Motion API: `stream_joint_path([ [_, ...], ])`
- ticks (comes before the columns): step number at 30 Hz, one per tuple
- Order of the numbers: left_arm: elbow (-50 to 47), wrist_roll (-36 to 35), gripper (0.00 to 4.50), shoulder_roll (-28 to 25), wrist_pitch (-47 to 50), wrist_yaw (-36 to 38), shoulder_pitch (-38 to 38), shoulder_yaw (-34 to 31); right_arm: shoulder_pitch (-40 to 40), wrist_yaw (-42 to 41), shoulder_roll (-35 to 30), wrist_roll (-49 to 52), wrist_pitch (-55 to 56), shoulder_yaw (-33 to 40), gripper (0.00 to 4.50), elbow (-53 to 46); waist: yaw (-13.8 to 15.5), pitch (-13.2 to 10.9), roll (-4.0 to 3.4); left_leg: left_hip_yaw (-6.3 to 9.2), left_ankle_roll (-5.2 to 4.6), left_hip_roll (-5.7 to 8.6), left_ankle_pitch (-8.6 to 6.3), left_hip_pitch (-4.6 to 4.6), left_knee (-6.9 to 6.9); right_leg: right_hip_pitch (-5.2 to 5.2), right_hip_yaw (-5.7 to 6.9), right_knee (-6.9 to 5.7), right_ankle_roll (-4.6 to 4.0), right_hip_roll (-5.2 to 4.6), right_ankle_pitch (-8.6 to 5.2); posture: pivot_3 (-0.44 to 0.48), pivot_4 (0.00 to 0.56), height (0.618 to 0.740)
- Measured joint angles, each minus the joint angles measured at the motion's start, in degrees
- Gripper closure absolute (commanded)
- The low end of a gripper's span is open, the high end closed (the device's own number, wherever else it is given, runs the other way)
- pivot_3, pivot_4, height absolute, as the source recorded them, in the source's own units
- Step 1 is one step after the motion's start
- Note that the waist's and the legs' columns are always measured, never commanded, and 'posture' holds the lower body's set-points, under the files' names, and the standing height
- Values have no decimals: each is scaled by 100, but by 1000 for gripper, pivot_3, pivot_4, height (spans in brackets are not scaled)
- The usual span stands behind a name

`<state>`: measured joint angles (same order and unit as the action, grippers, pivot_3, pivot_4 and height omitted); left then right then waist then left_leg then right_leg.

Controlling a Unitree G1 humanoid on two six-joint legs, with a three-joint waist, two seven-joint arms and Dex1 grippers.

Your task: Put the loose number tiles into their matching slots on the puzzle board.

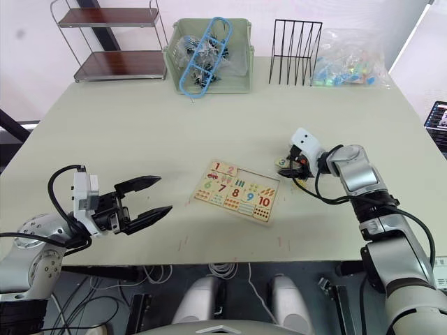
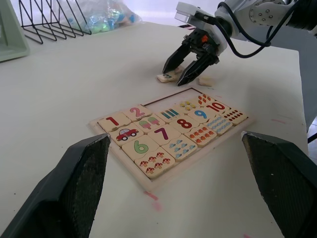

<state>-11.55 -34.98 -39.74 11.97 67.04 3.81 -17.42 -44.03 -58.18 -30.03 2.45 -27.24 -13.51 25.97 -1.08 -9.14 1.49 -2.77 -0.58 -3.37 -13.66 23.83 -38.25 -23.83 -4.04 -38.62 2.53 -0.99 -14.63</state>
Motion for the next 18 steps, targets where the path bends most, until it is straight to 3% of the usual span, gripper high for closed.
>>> stream_joint_path([
  [18,26,2,0,0,0,-1,-22,7,-19,101,96,52,-487,51,1639,-140,5,0,0,0,0,0,0,0,2,0,0,2,0,-1,0,0,150,740],
])
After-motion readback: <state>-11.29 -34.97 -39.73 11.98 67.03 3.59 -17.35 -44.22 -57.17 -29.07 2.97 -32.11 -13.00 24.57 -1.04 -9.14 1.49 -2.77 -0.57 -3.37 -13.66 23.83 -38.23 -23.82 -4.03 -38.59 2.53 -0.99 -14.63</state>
